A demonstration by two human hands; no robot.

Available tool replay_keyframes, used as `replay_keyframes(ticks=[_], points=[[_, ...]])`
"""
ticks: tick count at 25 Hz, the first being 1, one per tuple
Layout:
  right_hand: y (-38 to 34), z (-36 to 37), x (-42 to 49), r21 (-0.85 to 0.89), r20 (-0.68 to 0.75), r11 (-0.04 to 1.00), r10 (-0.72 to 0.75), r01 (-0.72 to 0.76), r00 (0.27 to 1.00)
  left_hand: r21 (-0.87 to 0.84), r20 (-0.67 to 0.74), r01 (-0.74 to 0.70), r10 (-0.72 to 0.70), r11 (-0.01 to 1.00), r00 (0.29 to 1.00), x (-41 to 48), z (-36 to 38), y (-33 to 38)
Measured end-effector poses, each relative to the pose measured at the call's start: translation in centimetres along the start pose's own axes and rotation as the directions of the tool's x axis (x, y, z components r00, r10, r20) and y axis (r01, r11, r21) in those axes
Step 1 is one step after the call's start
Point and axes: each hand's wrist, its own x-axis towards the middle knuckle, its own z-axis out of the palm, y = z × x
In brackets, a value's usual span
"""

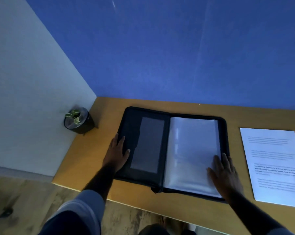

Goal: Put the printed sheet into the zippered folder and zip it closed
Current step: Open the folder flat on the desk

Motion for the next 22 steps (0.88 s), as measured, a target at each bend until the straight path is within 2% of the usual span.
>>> replay_keyframes(ticks=[5, 8, 12, 17, 22], points=[[0.3, -0.1, -1.0, 0.02, 0.02, 1.0, 0.018, -0.018, 1.0, -0.035, 0.046, 0.063, -0.061, 0.997, 0.997, -0.9, 2.8, -0.5], [-0.1, 0.1, -2.0, -0.016, -0.004, 1.0, -0.001, 0.001, 1.0, 0.021, 0.076, 0.042, -0.043, 0.999, 0.996, -2.1, 4.4, -1.9], [-1.2, 0.1, -2.8, -0.049, -0.08, 0.998, -0.042, 0.038, 0.996, 0.08, 0.038, -0.024, 0.021, 0.997, 0.999, -2.5, 5.9, -1.3], [-1.4, 0.0, -2.9, -0.053, 0.034, 0.996, 0.073, -0.071, 0.997, 0.132, -0.023, -0.065, 0.069, 0.989, 0.997, -2.1, 7.4, -1.9], [-1.5, -0.2, -4.1, -0.045, 0.077, 0.996, 0.081, -0.077, 0.994, 0.119, -0.015, -0.113, 0.115, 0.986, 0.993, -1.5, 7.8, -3.7]])
